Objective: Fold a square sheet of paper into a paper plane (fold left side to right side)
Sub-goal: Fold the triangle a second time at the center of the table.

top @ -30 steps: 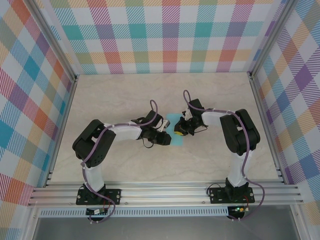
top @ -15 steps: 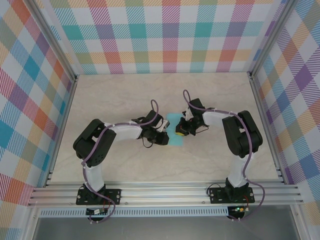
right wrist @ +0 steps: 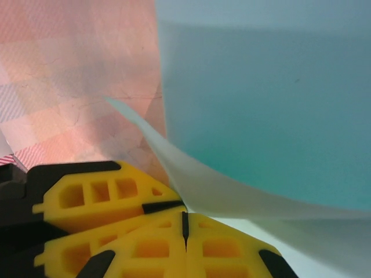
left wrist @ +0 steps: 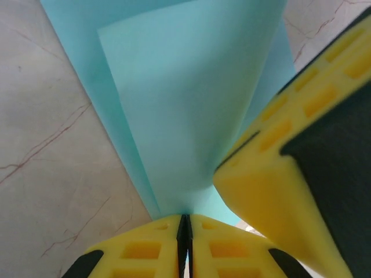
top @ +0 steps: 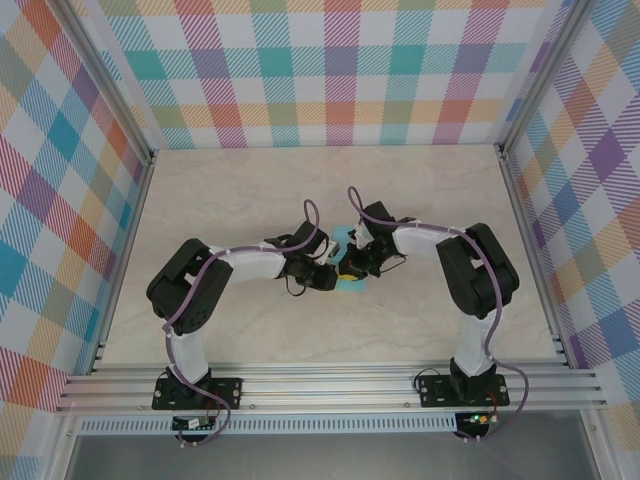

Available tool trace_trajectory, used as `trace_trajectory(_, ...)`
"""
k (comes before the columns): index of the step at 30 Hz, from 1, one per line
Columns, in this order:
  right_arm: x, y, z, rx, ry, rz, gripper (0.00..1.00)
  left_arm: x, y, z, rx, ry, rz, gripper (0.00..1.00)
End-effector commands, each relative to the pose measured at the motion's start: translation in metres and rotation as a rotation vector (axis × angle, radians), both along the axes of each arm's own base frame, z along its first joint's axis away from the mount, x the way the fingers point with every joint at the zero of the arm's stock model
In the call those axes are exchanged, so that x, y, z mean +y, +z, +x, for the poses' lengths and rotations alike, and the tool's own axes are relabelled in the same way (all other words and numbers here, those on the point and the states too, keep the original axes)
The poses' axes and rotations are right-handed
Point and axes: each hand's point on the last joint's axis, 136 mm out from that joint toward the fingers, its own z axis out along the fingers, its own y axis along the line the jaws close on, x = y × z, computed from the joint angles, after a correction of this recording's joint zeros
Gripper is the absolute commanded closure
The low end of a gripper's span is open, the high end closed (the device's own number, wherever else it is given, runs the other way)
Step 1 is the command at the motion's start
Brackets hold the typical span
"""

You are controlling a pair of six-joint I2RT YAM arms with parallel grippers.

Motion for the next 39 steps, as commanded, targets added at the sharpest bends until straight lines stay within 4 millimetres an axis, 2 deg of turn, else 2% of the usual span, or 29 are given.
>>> trace_trajectory(1, -0.001, -0.012, 0.0, 0.005, 0.026, -0.045, 1.0, 0.038, -0.042, -0.024, 0.094, 0.025, 0.206, 0.89)
trace_trajectory(10, -0.022, -0.038, 0.001, -0.005, 0.048, -0.189, 1.0, 0.041, -0.045, -0.025, 0.096, 0.029, 0.224, 0.9)
trace_trajectory(23, -0.042, -0.029, 0.026, -0.053, 0.02, -0.219, 1.0, 0.043, -0.051, -0.028, 0.104, 0.031, 0.232, 0.9)
trace_trajectory(28, -0.058, -0.03, 0.038, -0.059, -0.001, -0.235, 1.0, 0.042, -0.05, -0.028, 0.103, 0.031, 0.23, 0.91)
trace_trajectory(34, -0.077, -0.034, 0.046, -0.053, -0.022, -0.254, 1.0, 0.042, -0.049, -0.027, 0.101, 0.031, 0.226, 0.91)
trace_trajectory(39, -0.081, -0.034, 0.047, -0.048, -0.029, -0.246, 1.0, 0.04, -0.047, -0.026, 0.094, 0.031, 0.221, 0.91)
